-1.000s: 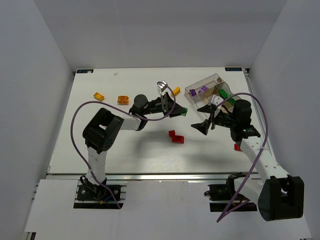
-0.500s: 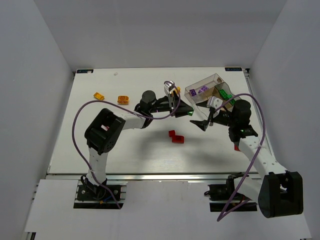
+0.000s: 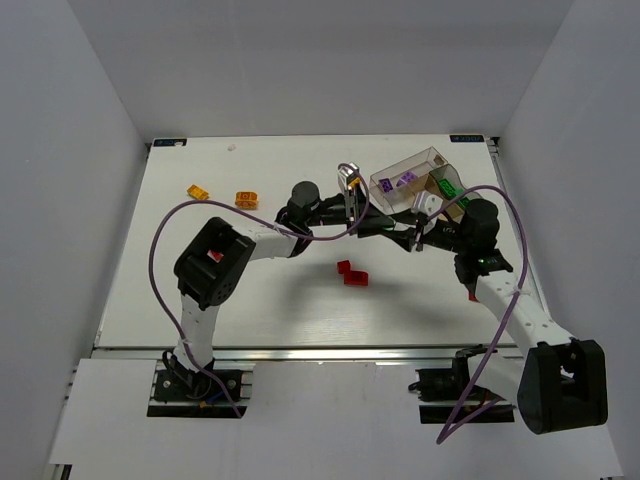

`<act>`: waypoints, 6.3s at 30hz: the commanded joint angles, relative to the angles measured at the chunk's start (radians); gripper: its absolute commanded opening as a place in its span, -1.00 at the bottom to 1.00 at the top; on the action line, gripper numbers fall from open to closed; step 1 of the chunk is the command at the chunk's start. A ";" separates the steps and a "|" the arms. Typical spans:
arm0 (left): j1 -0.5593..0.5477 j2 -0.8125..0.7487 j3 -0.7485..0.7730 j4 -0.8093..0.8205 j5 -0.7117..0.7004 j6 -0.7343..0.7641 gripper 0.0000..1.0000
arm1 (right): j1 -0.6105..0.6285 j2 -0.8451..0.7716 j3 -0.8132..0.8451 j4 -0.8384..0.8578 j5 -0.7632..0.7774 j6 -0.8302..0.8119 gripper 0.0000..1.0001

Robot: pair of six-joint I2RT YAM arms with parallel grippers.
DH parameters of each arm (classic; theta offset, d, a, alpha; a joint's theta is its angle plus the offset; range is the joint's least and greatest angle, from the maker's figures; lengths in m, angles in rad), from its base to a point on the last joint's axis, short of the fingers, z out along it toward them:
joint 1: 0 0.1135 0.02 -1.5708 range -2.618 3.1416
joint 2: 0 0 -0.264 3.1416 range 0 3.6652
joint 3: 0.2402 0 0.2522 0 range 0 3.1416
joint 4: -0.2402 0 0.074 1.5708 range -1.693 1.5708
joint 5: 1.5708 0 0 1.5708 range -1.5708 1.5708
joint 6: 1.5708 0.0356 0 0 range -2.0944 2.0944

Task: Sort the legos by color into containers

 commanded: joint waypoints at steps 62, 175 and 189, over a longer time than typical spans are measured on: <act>0.156 -0.570 -0.077 -1.753 -1.647 0.713 0.96 | -0.265 0.899 0.979 -0.769 1.083 0.658 0.50; -0.143 0.607 1.077 -0.555 -0.652 0.749 0.04 | -0.687 0.031 0.249 -0.308 0.034 0.707 -1.00; -0.047 -0.221 0.243 -0.694 -0.734 1.031 -1.00 | -0.345 0.267 0.389 -1.003 -0.148 -0.467 0.04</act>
